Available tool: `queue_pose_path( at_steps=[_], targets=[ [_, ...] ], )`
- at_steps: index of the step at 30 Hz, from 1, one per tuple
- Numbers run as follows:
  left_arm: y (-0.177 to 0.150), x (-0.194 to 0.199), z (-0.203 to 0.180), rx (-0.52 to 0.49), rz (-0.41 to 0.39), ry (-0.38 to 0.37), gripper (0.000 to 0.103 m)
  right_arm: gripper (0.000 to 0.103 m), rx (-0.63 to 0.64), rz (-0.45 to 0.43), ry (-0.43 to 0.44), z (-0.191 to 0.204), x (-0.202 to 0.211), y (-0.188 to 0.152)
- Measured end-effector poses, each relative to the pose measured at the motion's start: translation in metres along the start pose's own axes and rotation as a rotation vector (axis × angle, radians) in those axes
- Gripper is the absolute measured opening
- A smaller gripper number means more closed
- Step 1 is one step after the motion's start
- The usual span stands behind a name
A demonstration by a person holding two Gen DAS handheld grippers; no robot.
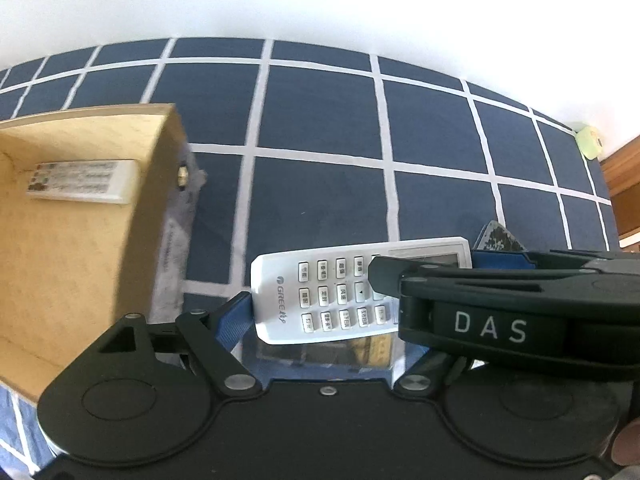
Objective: Organize objects
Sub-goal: 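Lift the white screen remote with both grippers and carry it over the box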
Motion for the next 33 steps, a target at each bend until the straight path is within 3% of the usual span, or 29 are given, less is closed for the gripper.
queue_pose_path(
  at_steps=[15, 33],
  targets=[
    [-0.045, 0.062, 0.066, -0.039, -0.038, 0.017, 0.079, 0.068, -0.009, -0.051, 0.020, 0.086, 0.020, -0.052],
    [-0.080, 0.095, 0.182, -0.124, -0.041, 0.028, 0.079, 0.068, -0.086, -0.097, 0.042, 0.207, -0.008, -0.093]
  ],
)
Point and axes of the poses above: each gripper's, at about its wrist camera, not at the fingertips, and x roughly against the way its jaws point, z to its left, y to its top, the point moved 4 cm from there along -x, roughly the way its jaws point, and after that the axes turned 15 degrees about -x, right-handed, at the moved point
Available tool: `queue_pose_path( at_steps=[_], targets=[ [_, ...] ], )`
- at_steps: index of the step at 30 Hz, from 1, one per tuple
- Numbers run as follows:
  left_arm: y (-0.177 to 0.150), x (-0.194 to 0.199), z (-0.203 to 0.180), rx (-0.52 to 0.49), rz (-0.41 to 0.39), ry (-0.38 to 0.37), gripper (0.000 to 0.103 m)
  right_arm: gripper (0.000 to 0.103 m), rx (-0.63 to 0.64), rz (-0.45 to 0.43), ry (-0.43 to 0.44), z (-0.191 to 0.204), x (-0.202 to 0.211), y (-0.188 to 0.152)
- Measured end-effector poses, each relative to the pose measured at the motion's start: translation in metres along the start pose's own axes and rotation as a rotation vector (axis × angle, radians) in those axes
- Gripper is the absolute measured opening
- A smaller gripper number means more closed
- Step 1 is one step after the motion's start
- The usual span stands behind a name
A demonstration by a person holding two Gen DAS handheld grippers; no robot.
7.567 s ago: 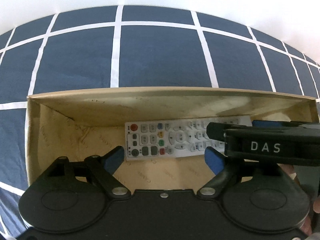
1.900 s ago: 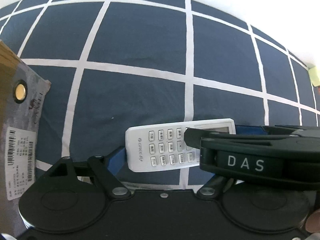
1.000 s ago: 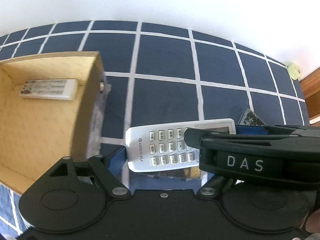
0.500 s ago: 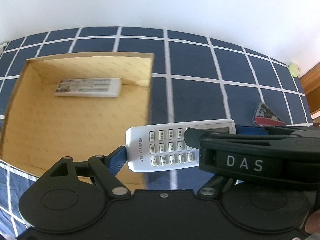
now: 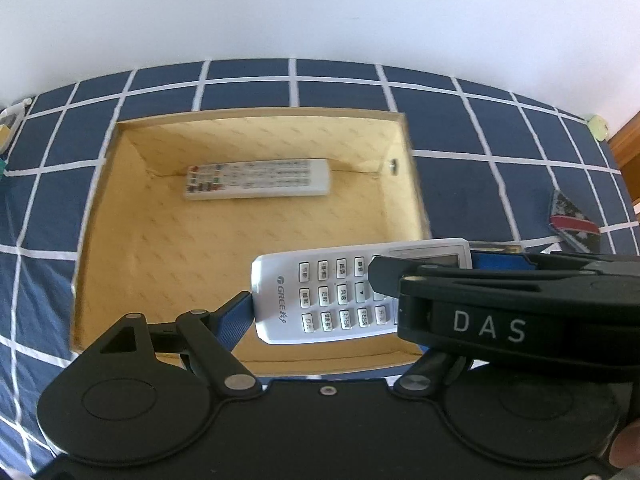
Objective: Organize objects
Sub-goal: 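Lift the white screen remote with both grippers and carry it over the box, then lower the screen remote into the box beside the TV remote and open both grippers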
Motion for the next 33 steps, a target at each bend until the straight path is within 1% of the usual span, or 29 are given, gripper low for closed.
queue_pose_path(
  at_steps=[9, 14, 17, 27, 33],
  targets=[
    [-0.004, -0.007, 0.052, -0.005, 0.013, -0.012, 0.079, 0.068, -0.017, 0.000, -0.005, 0.046, -0.031, -0.006],
    [0.002, -0.024, 0.078, 0.000, 0.032, -0.025, 0.079, 0.068, -0.019, 0.016, -0.015, 0.063, -0.054, 0.002],
    [0.007, -0.041, 0.092, 0.004, 0.053, -0.038, 0.079, 0.068, -0.024, 0.033, -0.024, 0.069, -0.072, 0.010],
    [0.022, -0.106, 0.117, -0.003, 0.134, -0.085, 0.079, 0.068, -0.057, 0.106, -0.066, 0.067, -0.139, 0.032],
    [0.027, -0.136, 0.123, 0.006, 0.161, -0.108, 0.079, 0.068, -0.074, 0.140, -0.093, 0.058, -0.169, 0.042]
  ],
)
Point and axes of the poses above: each gripper's, at about its wrist camera, not at the fingertips, and x roughly against the way its jaws point, z to its left, y to its top, the point moved 4 cm from there along -x, roughly the way its jaws point, and after that the axes turned 15 degrees about -x, right-handed, at the moved point
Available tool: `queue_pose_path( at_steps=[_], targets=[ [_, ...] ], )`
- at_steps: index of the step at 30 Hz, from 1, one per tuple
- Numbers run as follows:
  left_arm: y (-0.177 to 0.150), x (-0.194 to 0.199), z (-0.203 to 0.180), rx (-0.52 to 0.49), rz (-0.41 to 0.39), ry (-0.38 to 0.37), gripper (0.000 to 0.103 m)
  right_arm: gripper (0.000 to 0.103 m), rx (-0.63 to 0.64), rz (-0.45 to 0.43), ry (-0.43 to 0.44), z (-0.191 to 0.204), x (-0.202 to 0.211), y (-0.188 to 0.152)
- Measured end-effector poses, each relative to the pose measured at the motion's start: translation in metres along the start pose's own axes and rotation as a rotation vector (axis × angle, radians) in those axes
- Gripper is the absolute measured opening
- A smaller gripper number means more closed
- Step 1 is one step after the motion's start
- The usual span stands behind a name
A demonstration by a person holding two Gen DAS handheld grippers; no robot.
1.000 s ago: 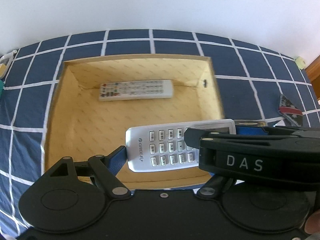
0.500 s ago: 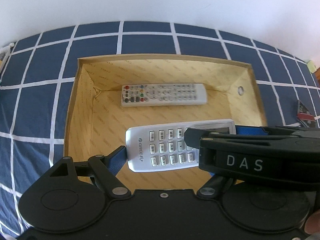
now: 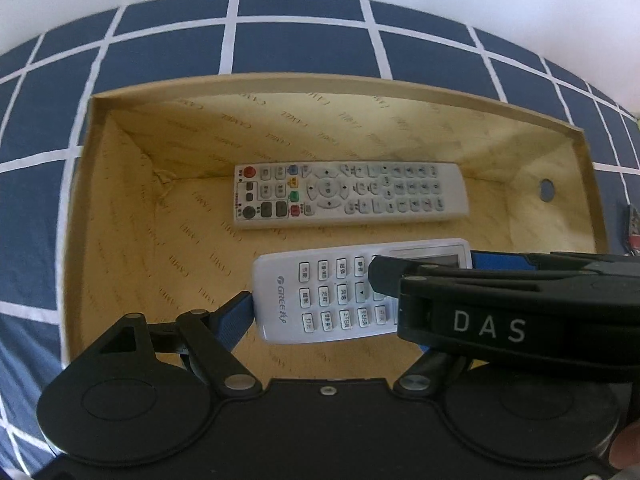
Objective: Organize objects
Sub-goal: 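Lower the screen remote into the box beside the TV remote and open both grippers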
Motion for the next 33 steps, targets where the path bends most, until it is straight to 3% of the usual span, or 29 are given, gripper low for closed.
queue_pose_path(
  at_steps=[14, 33],
  targets=[
    [0.010, -0.032, 0.011, 0.005, 0.039, -0.033, 0.080, 0.068, -0.019, 0.047, -0.034, -0.008, -0.037, 0.017],
    [0.017, -0.031, 0.016, 0.018, 0.034, -0.040, 0.081, 0.068, -0.024, 0.036, -0.063, -0.006, -0.037, 0.024]
  ],
)
Point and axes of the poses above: each gripper's, at about its wrist camera, not at the fingertips, and x roughly against the way its jaws point, z to its left, y to its top, the point moved 4 cm from there along -x, roughly the way its jaws point, and after that the axes turned 15 degrees about -x, right-handed, at the moved point
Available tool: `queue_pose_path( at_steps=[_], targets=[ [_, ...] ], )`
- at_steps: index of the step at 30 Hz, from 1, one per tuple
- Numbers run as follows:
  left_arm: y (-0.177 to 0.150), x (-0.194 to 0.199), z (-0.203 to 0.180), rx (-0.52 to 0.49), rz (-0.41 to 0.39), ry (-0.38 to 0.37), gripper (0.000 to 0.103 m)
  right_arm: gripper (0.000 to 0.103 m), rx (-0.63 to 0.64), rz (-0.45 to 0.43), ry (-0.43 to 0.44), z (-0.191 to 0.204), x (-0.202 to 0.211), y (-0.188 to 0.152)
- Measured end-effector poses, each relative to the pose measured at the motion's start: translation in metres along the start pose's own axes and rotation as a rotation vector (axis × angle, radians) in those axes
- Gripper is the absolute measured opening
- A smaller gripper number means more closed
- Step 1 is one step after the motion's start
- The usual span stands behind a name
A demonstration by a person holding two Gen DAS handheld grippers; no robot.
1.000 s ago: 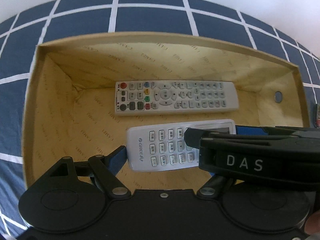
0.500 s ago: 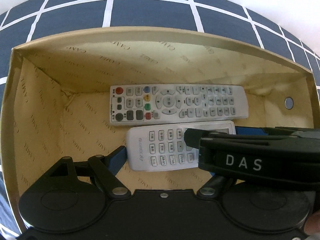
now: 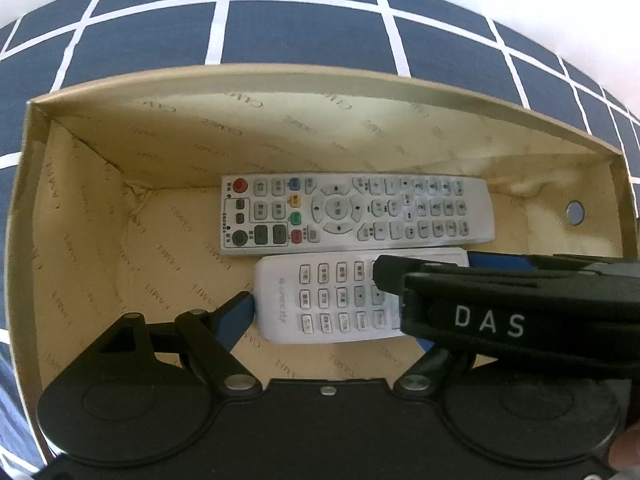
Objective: Organize objects
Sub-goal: 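Lower the screen remote into the box beside the TV remote and open both grippers, then raise both grippers out of the box toward the dark red-striped case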
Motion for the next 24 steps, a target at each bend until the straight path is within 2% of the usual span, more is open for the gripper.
queue_pose_path(
  at_steps=[10, 13, 24],
  targets=[
    [-0.012, 0.030, -0.005, 0.015, -0.024, 0.043, 0.082, 0.068, 0.020, -0.039, 0.030, 0.001, 0.026, -0.006],
    [-0.017, 0.041, -0.009, 0.012, -0.033, 0.060, 0.085, 0.069, 0.026, -0.061, 0.038, 0.005, 0.037, -0.011],
    [-0.044, 0.094, -0.025, 0.017, -0.112, 0.104, 0.097, 0.088, 0.040, -0.142, 0.055, 0.007, 0.087, -0.034]
  ],
)
Point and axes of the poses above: each gripper's, at about its wrist camera, not at the fingertips, and x roughly against the way its jaws point, z to its left, y to its top, the point moved 4 cm from there along -x, roughly the way its jaws point, and after that the axes turned 15 degrees about -x, right-handed, at the moved point
